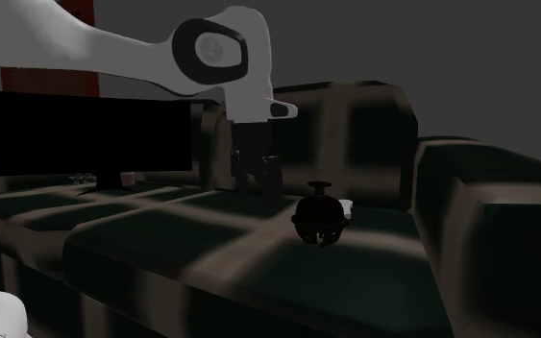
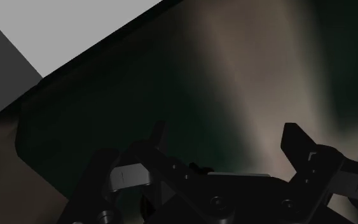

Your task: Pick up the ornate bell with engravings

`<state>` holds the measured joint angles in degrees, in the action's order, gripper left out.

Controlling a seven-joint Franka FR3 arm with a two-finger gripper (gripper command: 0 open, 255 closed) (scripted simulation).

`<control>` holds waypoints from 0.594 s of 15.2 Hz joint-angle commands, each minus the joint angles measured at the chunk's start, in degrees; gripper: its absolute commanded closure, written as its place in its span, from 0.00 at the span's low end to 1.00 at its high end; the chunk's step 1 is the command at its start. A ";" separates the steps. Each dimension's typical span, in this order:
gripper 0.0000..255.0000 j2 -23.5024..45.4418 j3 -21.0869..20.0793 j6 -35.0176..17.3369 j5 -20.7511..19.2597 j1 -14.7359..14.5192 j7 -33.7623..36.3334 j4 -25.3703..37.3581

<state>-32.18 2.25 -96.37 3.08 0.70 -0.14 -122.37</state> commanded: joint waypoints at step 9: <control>0.00 23.37 0.52 4.17 -2.72 0.08 -2.54 27.63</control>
<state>-11.29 2.68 -92.95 0.63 0.74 -2.34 -98.00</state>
